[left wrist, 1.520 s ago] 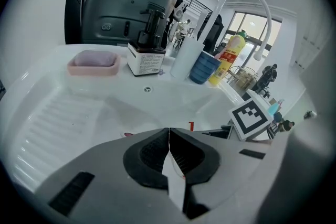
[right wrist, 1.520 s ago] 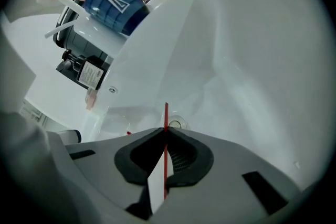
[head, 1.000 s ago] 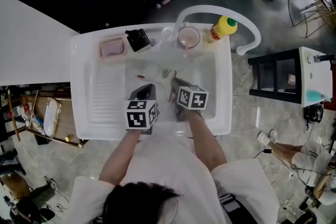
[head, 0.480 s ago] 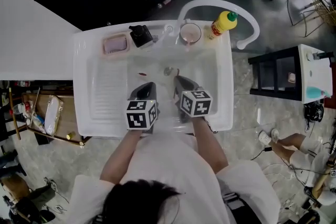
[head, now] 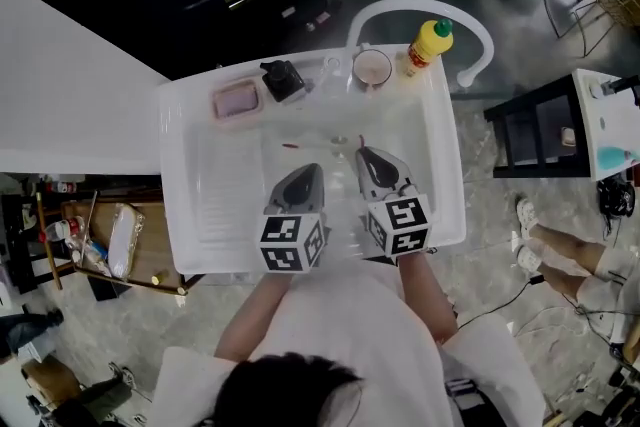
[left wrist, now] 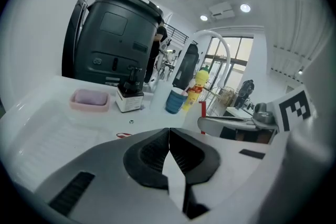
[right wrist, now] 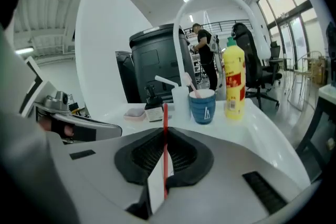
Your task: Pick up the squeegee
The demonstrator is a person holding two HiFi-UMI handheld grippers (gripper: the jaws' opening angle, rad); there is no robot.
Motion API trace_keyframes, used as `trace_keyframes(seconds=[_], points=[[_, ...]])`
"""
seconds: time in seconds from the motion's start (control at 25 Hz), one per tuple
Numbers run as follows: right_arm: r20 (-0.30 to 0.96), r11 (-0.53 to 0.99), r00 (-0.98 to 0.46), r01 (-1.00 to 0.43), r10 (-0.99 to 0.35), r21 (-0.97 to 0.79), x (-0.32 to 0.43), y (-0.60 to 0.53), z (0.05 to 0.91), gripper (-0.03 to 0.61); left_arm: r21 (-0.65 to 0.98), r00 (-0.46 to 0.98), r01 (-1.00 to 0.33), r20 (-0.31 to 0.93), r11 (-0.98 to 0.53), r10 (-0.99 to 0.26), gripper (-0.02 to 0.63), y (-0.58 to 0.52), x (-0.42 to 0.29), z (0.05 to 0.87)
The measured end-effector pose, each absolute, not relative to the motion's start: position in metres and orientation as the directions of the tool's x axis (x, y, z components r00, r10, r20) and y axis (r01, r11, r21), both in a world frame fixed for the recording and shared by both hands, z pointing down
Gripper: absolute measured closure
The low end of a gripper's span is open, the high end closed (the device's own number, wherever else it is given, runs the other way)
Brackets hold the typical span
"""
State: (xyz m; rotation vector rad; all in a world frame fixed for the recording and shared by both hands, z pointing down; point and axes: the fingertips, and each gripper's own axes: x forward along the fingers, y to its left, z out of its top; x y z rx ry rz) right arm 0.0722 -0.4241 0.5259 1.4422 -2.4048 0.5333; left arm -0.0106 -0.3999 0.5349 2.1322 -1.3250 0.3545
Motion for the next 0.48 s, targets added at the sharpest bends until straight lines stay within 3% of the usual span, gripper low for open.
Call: trace_keyframes(seconds=[0.48], points=[[0.264, 0.424, -0.417, -0.905, -0.870, -0.031, 0.067, -0.414, 0.451, 0.538, 0.336, 0.479, -0.867, 0.366, -0.367, -0.798, 0.589, -0.398, -0.013, 0.480]])
